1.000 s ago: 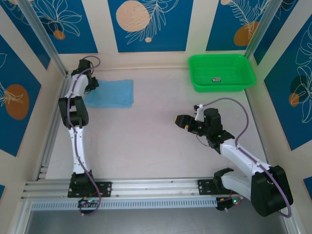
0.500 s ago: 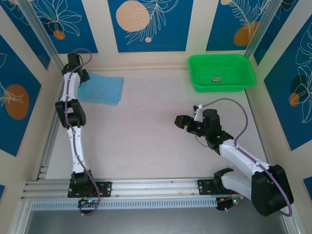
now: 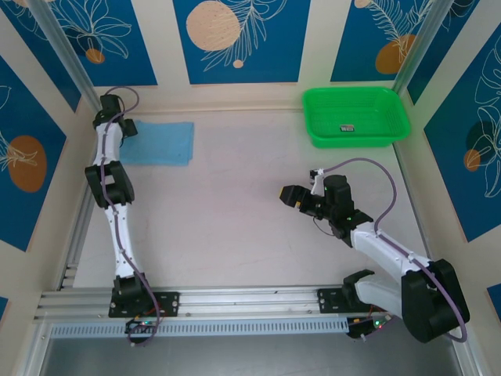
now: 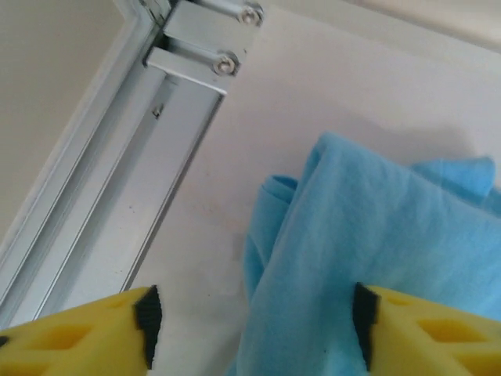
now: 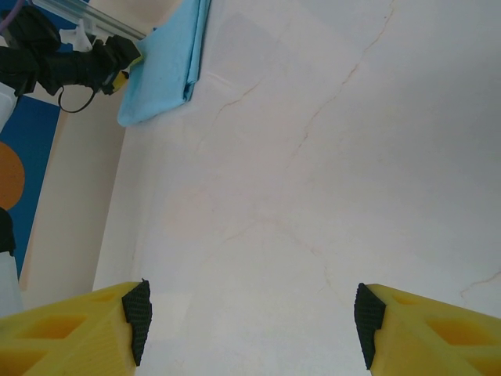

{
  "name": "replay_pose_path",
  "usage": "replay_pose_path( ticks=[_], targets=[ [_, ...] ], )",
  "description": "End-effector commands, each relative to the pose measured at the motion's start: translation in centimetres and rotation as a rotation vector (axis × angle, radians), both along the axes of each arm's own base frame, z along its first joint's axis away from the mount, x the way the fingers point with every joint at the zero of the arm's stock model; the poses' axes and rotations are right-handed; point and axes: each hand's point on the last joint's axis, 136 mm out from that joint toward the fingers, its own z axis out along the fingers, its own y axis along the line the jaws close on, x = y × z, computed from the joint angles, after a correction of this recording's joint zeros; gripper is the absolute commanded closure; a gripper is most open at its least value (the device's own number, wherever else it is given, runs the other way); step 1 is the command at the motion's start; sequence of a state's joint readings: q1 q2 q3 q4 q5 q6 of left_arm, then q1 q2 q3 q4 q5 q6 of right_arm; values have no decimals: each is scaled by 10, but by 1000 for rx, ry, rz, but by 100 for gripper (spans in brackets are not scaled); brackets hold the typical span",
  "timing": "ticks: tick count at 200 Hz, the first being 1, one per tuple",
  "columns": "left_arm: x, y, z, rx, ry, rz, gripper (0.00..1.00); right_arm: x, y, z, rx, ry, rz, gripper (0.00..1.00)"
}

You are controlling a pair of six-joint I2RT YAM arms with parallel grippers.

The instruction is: Fold and stack the t-shirts

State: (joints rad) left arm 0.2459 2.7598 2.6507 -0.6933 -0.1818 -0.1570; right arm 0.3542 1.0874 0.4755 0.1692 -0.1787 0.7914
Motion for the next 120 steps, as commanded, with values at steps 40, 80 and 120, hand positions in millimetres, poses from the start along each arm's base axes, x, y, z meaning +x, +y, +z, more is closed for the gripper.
replay_pose_path(
  ticks=[40,80,120],
  targets=[
    [-13,12,134,123,-175,159,3,1,-8,13,-40,-58,-32,27],
    [-43,-34,201,167,-242,203,1,0,-48,14,-111,-58,-216,21],
    [-85,-115,252,164,-377,119,3,-6,-109,13,-192,-58,-492,15]
  ],
)
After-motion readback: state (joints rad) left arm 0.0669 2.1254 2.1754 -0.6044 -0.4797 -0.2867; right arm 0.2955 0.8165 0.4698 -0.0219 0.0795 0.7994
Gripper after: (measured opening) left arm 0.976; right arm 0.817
